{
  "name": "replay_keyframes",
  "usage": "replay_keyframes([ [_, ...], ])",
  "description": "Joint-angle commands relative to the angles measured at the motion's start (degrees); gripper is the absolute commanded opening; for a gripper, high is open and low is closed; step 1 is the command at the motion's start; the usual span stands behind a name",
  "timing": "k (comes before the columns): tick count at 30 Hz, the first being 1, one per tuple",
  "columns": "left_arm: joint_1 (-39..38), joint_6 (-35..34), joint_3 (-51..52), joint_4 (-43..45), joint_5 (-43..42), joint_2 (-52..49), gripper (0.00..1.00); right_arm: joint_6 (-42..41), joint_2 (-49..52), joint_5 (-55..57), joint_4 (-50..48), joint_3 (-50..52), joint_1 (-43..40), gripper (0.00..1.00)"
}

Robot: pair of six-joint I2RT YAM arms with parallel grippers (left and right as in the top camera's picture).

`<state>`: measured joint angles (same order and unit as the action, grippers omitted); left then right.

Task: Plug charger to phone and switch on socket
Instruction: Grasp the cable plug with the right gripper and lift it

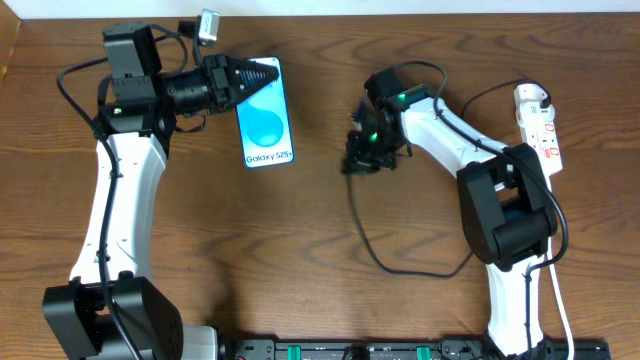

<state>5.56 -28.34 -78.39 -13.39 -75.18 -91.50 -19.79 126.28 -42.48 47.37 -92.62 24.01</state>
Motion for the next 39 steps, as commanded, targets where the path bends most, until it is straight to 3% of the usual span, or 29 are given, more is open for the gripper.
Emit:
replay_keyframes([
  [1, 0.17, -1.53, -0.48, 3.54, -3.02, 0.20, 0.08, 12.09, 0.39, -27.47, -3.45, -0.26, -0.48, 0.01],
  [12, 1.75, -13.90, -0.48, 17.07, 3.48, 0.20, 0.08, 12.04, 0.37, -44.26, -16.87, -0.26, 0.94, 0.01],
  [22, 5.03, -22.95, -0.48, 26.32, 6.32, 0.20, 0.08, -0.20, 0.37, -47.01, -32.06, -0.28, 3.78, 0.01],
  [28, 6.38, -24.35, -0.48, 26.40, 9.01, 0.20, 0.07, -15.34, 0.35, -47.01, -48.72, -0.28, 5.01, 0.01],
  [33, 6.64, -25.79, -0.48, 26.88, 10.84, 0.20, 0.07, -32.33, 0.35, -46.99, -68.67, -0.28, 5.14, 0.01],
  [39, 6.73, -30.53, -0.48, 39.19, 11.65, 0.20, 0.07, -56.52, 0.35, -46.82, -97.50, -0.28, 5.07, 0.01],
])
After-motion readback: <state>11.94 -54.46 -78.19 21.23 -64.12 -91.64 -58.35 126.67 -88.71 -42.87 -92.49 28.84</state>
